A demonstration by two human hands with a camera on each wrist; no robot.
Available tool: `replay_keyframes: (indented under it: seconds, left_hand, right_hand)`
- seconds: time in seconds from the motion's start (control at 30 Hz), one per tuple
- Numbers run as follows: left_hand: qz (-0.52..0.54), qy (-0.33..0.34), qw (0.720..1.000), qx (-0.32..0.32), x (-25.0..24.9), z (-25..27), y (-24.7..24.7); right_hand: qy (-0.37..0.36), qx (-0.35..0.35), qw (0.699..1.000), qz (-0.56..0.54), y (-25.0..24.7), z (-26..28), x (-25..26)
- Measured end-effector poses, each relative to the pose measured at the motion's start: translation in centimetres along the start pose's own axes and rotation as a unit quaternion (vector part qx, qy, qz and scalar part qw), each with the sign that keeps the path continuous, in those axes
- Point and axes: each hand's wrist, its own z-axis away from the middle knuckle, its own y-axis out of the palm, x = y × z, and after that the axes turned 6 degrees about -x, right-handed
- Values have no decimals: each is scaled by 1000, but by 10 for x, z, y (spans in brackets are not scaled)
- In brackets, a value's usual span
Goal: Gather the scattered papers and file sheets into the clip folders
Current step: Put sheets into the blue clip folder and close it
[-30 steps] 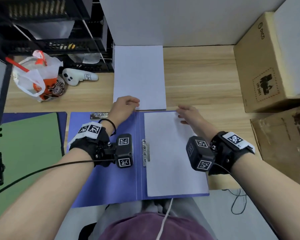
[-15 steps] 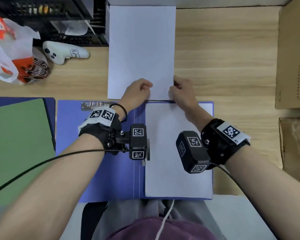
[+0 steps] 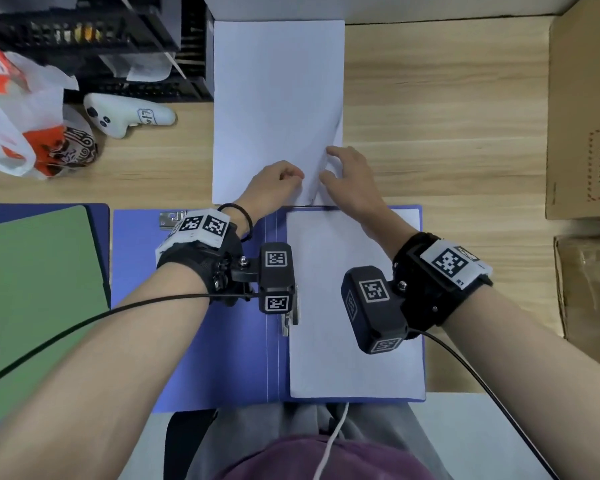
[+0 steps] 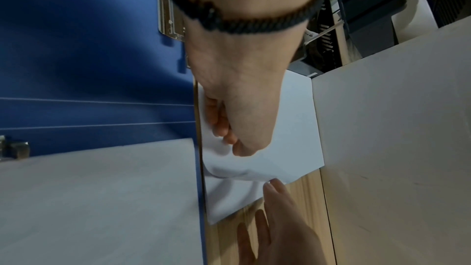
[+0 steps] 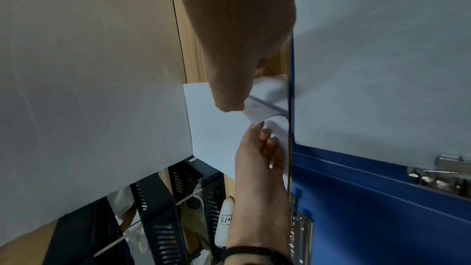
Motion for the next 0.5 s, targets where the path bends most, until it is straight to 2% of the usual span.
replay_keyframes:
  seconds: [0.17, 0.4, 0.5]
  left_hand:
    - [-2, 2, 1000, -12, -1, 0, 2]
    - [6, -9, 1000, -21, 0, -1, 2]
    - [16, -13, 999, -25, 1, -1, 3]
  right_hand:
    - [6, 23, 999, -35, -3, 3, 6]
    - [42, -39, 992, -108, -6, 2, 6]
    - [70, -45, 985, -151, -4, -2, 3]
